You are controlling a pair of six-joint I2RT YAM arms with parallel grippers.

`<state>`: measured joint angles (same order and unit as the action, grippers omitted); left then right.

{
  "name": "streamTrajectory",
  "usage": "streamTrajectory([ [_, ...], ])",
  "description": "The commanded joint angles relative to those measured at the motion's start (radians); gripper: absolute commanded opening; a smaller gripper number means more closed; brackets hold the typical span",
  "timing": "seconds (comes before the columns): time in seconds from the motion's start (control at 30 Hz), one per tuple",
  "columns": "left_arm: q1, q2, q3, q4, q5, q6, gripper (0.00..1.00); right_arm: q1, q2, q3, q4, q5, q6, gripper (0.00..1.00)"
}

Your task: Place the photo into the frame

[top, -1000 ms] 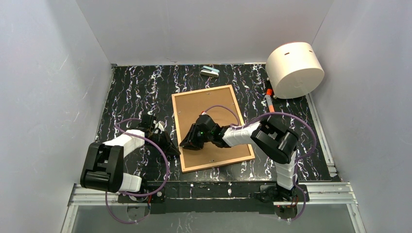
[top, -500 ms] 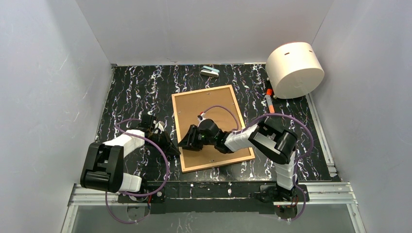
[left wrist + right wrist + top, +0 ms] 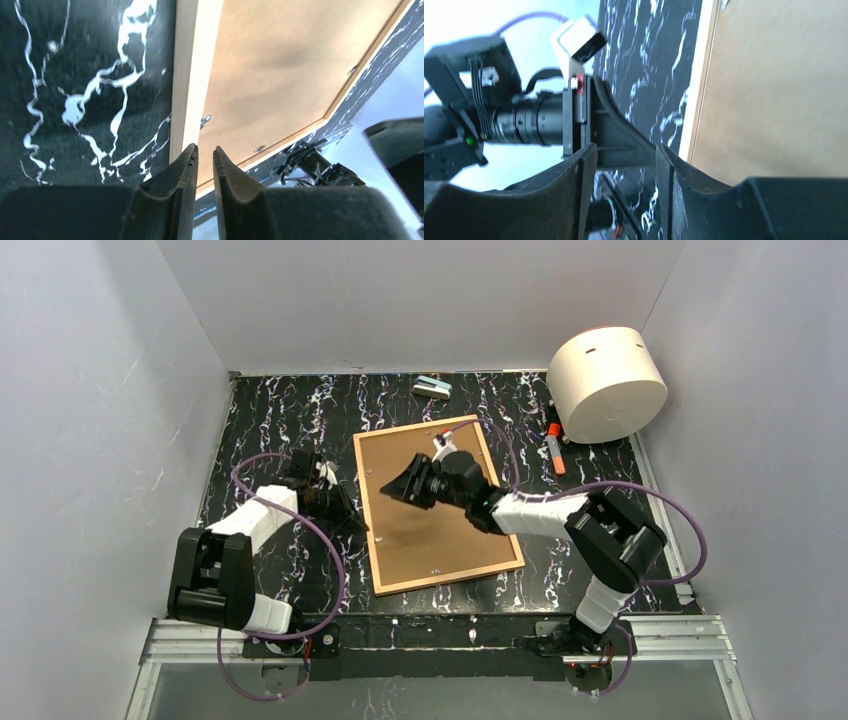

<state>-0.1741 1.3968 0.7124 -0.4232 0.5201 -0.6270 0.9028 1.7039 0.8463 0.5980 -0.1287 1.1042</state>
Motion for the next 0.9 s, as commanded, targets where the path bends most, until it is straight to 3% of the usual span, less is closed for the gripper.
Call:
streamTrajectory([
  [0.0,-0.001,0.039,0.112,-0.048,-0.068,0.068,0.21,-0.091,0.023,0.116,-0.146,-0.013,-0.055,0.55],
  [0.2,0.001,0.125,0.184,0.004,-0.152,0.068,0.34,-0.159,0.170,0.305,-0.261,-0.067,-0.075,0.55],
  [0.5,0.002,0.285,0.244,0.104,-0.168,0.043,0.37,-0.181,0.429,0.564,-0.322,-0.177,-0.066,0.50],
  [0.63,0.001,0.310,0.237,0.153,-0.160,0.036,0.34,-0.181,0.501,0.616,-0.319,-0.179,-0.033,0.45],
  [0.87,0.001,0.328,0.245,0.134,-0.170,0.062,0.18,-0.172,0.616,0.714,-0.328,-0.173,0.022,0.41],
])
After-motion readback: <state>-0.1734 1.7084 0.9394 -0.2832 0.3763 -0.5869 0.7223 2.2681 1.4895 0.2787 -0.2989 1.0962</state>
